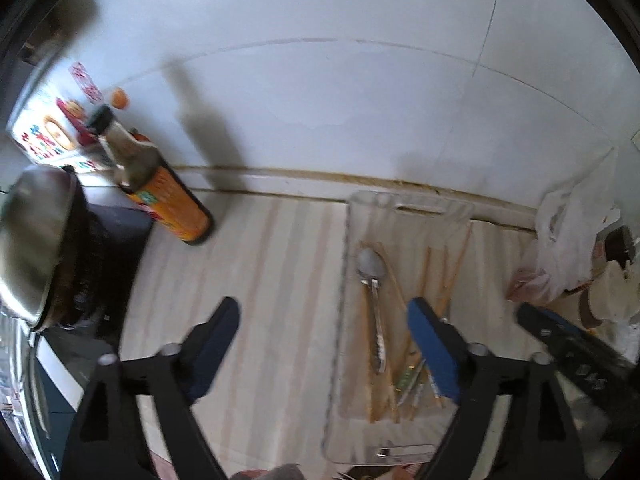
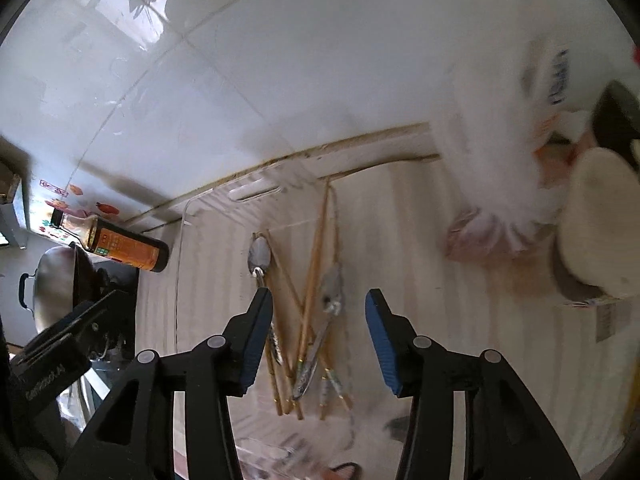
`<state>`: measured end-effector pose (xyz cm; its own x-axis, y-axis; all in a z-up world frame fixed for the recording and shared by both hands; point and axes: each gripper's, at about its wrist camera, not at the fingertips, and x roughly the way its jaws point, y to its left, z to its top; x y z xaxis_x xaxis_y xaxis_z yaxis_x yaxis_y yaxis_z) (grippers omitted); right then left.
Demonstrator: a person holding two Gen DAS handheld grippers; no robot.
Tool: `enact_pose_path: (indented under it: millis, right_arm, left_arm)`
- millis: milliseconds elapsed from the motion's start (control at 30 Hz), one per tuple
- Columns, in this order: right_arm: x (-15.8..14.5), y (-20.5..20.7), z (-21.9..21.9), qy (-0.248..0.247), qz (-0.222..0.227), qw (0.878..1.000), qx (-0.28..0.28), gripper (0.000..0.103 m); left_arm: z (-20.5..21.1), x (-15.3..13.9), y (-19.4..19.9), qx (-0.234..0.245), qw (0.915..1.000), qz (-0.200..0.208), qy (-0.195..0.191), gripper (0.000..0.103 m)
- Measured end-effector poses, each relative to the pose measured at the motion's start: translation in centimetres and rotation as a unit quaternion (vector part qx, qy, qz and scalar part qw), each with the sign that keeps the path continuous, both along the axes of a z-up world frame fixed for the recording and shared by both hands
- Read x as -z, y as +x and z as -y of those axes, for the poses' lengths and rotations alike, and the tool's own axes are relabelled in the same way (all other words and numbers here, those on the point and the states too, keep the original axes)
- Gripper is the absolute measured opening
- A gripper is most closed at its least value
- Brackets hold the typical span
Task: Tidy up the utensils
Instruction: 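Return to the counter and close the right tool on another spoon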
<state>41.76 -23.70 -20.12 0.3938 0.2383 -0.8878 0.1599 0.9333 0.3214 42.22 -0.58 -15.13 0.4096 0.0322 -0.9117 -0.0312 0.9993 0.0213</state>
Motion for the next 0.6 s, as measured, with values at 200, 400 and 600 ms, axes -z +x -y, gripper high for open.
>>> enact_pose_path:
  millis: [200,400,600]
  right_arm:
    - [-2.3,-3.2,3.0,-0.006,0.017,1.000,0.022,0.057]
    - [-3.6,-7.1,5.6,-0.034,0.028,0.998,0.035,0.058]
    - [-1.5,-12.0,8.2,-0.068,0.001,0.997,0.047,0.058]
  left_arm:
    - [-0.8,-1.3,-1.6,-0.010,0.9994,0.032,0.010,0.103]
    - [-0.9,-1.6,-3.4,-0.020,0.9978,0.058,0.024,0.103]
    - [-0.2,-1.7,-7.0,-0.014,0.9970,0.069,0.032,0.103]
